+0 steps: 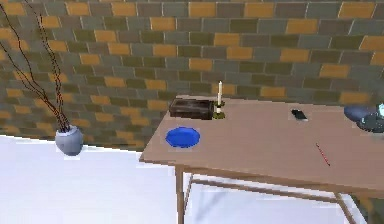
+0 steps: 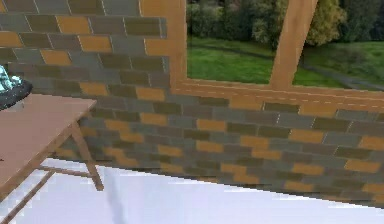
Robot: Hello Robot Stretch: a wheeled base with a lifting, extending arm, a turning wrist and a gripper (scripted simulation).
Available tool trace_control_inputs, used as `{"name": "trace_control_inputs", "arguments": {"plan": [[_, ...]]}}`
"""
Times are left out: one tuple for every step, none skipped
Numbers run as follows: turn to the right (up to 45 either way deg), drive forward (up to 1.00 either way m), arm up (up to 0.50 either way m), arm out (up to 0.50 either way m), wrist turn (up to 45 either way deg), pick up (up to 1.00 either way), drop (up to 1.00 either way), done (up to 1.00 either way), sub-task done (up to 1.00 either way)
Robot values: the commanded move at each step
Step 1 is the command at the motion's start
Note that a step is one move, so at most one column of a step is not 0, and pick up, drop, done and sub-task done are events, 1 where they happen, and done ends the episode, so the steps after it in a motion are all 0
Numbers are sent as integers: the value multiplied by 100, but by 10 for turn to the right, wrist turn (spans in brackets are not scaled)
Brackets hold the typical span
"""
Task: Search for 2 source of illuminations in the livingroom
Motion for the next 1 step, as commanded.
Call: {"name": "trace_control_inputs", "arguments": {"plan": [[0,15,0,0,0,0,0,0,0]]}}
